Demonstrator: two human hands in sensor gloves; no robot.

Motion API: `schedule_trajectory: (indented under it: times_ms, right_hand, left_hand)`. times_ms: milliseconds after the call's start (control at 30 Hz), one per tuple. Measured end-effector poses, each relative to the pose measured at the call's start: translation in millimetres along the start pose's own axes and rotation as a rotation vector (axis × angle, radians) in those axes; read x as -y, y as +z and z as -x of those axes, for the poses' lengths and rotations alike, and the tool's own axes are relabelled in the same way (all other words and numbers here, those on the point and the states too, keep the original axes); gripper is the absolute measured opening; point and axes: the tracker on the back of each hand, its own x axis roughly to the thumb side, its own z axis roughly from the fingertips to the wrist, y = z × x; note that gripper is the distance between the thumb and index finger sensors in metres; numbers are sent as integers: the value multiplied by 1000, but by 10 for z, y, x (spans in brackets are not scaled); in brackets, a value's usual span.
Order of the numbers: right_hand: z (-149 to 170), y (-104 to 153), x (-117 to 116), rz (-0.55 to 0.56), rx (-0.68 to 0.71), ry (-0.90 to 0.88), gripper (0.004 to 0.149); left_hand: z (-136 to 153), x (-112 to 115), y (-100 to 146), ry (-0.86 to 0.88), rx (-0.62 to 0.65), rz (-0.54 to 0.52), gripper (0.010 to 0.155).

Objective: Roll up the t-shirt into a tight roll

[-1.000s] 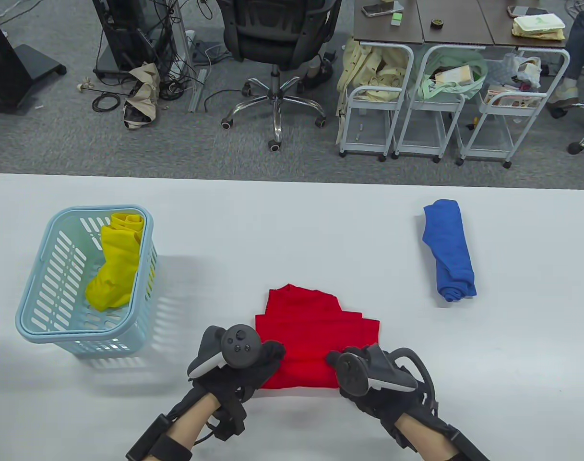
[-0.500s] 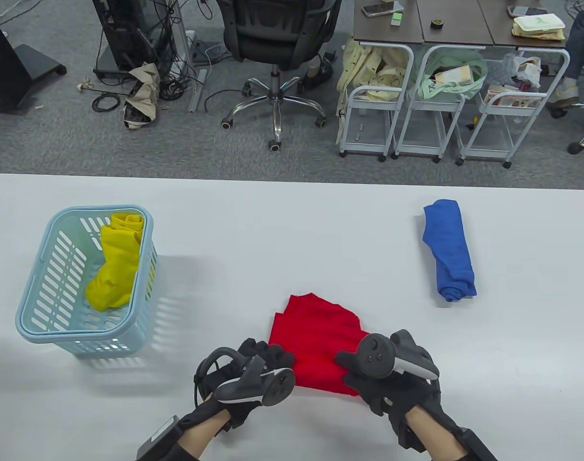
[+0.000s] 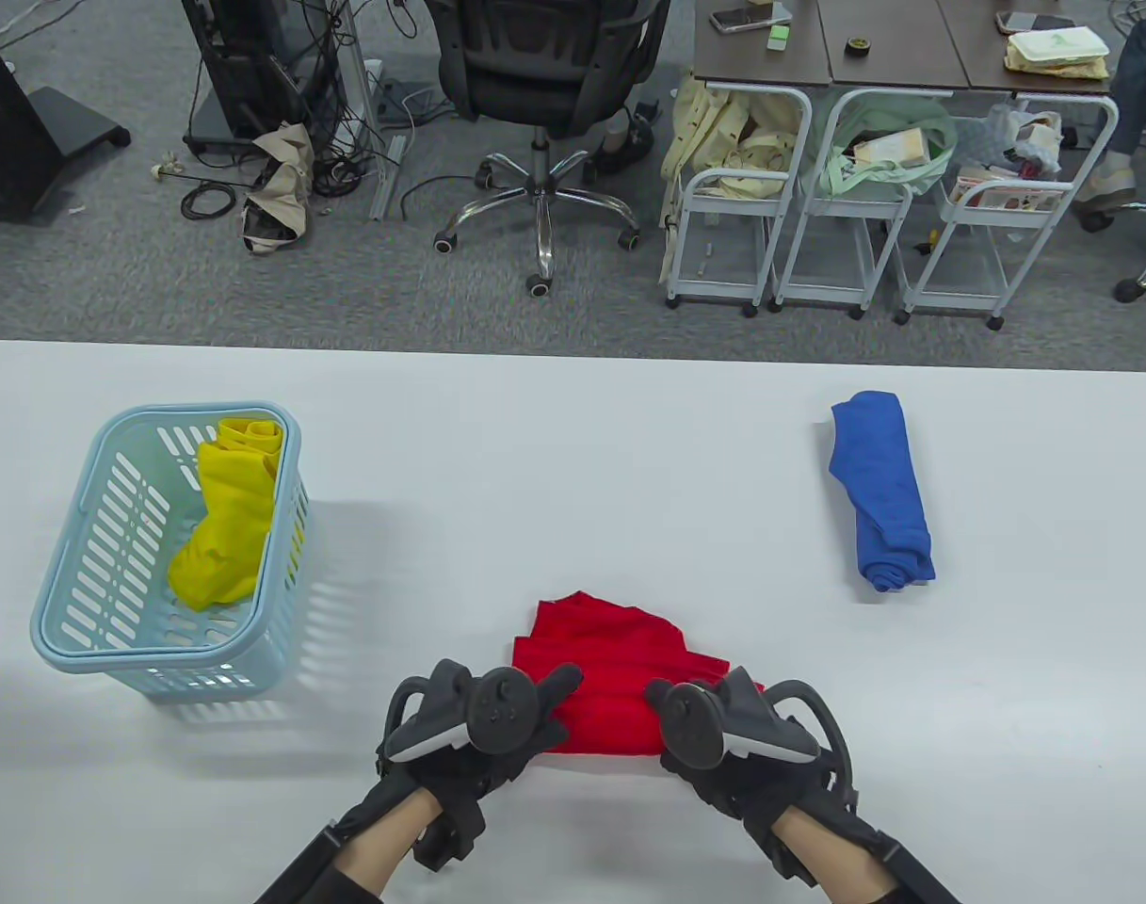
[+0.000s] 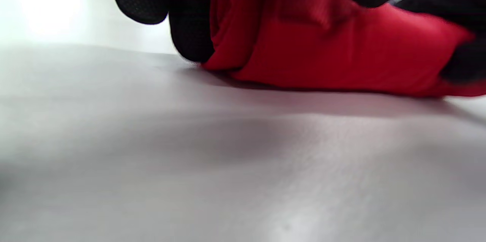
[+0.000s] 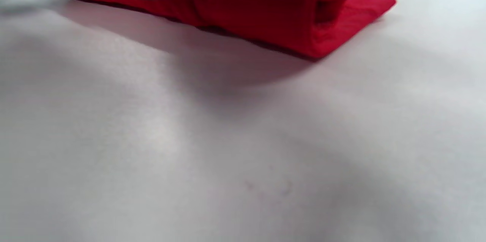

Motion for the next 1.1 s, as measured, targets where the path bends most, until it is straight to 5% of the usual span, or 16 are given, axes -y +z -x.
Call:
schedule_trajectory:
  times_ms: [167,300,533,667,800,967,1100]
  right_hand:
    - [224,-5,-12,-98,80,-256,69]
    - [284,1,-10,-110,95,-331,70]
    - [181,94,123,102,-19,-63,66]
    - [85,1,-19,29,0,0,82]
    - [14,-64,0,31,-20,62,78]
    - [121,-14,54,-2,40,-126,69]
    - [298,11,33,-45,81,-326,67]
  left_hand:
    - [-155,61,-31,-110,69,35,82]
    - [-212,70,-45,-307,77,-16,75]
    - [76,-9,-109,178,76,61,64]
    - [267,-11,-97,351,20,69,64]
    - [152,-16,-14,140,8,27,63]
    - [-90,-5,3,-182,49,-15,86]
    - [-204,70,-48,-349,63,-23,74]
